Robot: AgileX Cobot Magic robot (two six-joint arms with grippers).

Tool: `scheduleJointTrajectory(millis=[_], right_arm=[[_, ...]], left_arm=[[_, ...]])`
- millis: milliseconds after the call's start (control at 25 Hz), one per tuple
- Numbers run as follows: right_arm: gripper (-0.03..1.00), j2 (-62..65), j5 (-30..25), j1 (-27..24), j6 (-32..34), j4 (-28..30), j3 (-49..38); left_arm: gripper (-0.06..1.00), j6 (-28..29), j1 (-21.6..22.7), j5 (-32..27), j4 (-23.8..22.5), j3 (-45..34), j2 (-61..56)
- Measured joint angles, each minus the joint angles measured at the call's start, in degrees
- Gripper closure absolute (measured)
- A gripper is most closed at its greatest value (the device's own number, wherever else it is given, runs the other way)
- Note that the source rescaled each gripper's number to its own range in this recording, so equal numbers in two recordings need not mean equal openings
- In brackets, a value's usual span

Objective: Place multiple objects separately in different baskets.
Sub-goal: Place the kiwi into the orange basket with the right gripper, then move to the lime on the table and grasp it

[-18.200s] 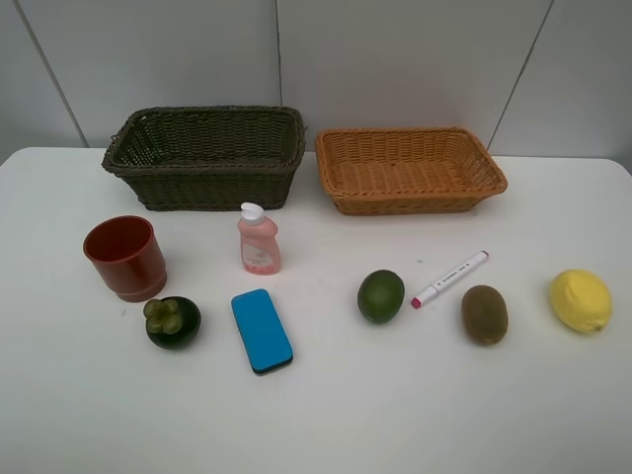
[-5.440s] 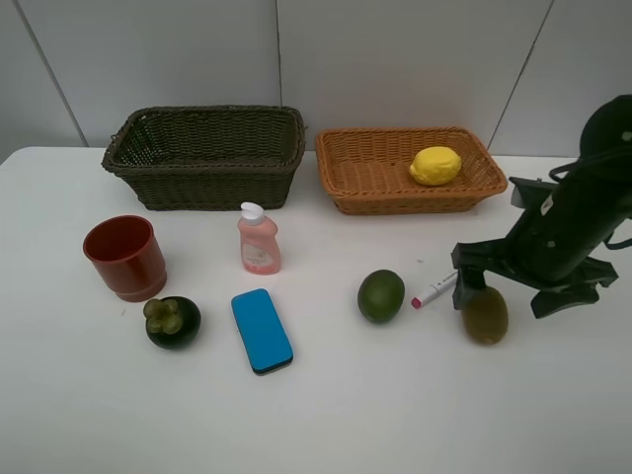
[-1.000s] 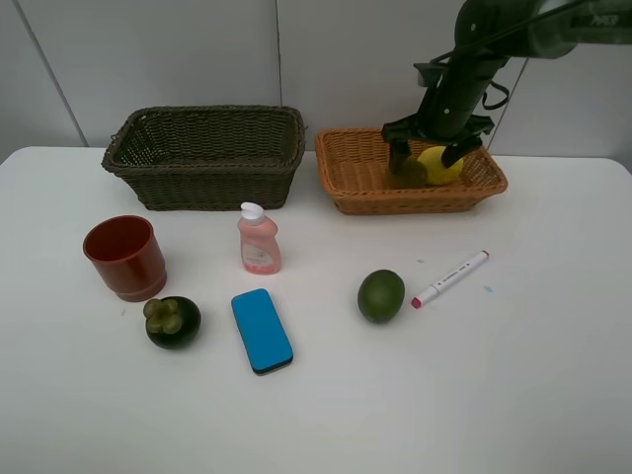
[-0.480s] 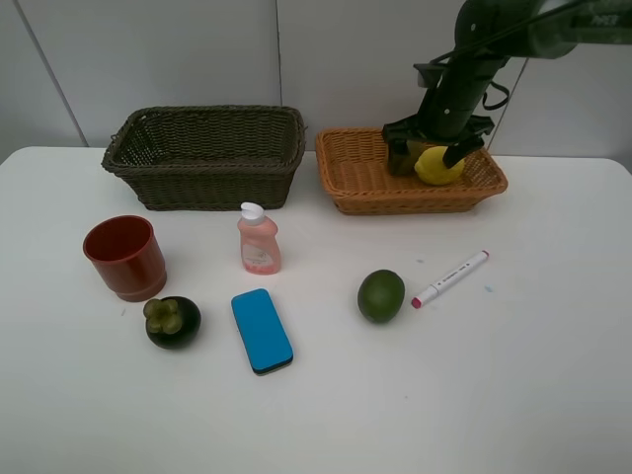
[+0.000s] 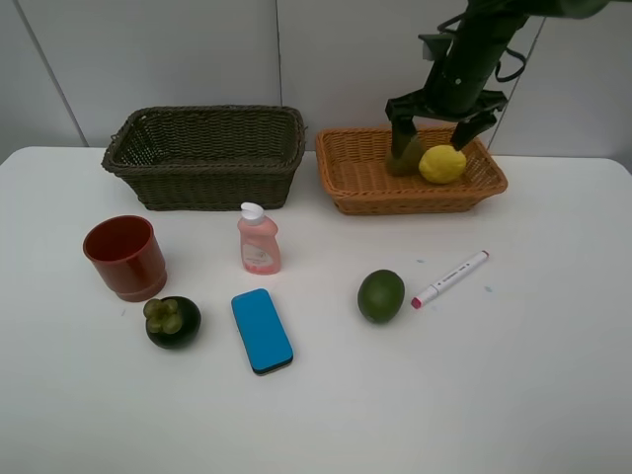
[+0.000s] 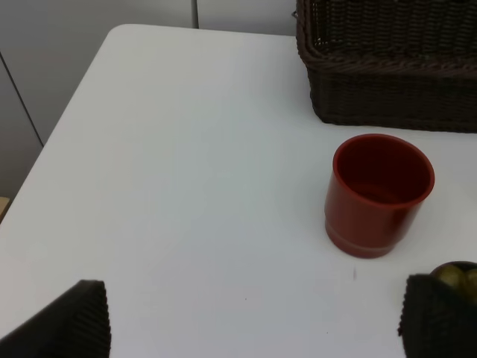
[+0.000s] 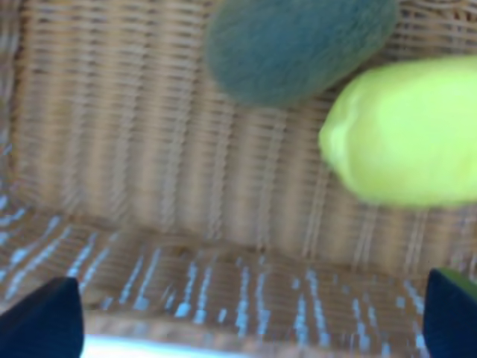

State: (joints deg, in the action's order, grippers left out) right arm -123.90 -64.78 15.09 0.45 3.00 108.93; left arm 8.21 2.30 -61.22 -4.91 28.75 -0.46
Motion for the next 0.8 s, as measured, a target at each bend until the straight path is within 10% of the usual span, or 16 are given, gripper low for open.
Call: scheduleJointTrajectory(millis=[800], right_arm=[[-0.03, 8.82, -4.8, 15.28, 34.58, 2.6, -3.89]], left_arm=[[-0.05, 0.0, 0.0, 0.0, 0.0, 0.0, 0.0]])
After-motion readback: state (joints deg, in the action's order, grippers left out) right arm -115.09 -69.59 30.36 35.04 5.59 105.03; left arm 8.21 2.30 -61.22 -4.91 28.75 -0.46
